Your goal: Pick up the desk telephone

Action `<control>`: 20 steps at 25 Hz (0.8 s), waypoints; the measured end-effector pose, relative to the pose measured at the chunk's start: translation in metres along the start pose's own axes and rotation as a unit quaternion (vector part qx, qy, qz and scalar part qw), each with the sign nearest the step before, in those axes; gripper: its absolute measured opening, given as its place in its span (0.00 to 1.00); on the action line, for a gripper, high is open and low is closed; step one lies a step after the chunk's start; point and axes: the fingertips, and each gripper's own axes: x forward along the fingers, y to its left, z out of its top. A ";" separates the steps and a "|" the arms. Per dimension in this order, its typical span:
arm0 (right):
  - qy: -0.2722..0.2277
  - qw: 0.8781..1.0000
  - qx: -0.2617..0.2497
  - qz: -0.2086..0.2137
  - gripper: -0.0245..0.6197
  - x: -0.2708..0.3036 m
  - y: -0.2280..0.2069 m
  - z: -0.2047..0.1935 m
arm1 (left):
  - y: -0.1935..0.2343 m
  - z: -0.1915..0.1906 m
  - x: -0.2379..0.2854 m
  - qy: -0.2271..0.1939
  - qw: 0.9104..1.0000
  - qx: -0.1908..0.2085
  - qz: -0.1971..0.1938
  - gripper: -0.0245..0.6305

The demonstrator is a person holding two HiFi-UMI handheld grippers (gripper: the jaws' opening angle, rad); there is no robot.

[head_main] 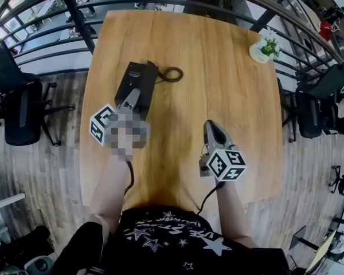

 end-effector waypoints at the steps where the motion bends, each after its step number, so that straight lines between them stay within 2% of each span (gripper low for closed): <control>1: -0.003 1.000 0.000 0.000 0.04 -0.002 0.000 0.001 | -0.002 -0.002 -0.004 0.001 1.000 -0.001 -0.006 0.33; 11: -0.027 0.999 -0.018 0.033 0.04 -0.043 0.017 0.015 | -0.030 -0.040 -0.076 -0.002 0.998 0.028 -0.054 0.33; 20: -0.028 0.997 -0.029 0.064 0.04 -0.073 0.038 0.005 | -0.030 -0.067 -0.132 -0.001 0.997 0.034 -0.068 0.33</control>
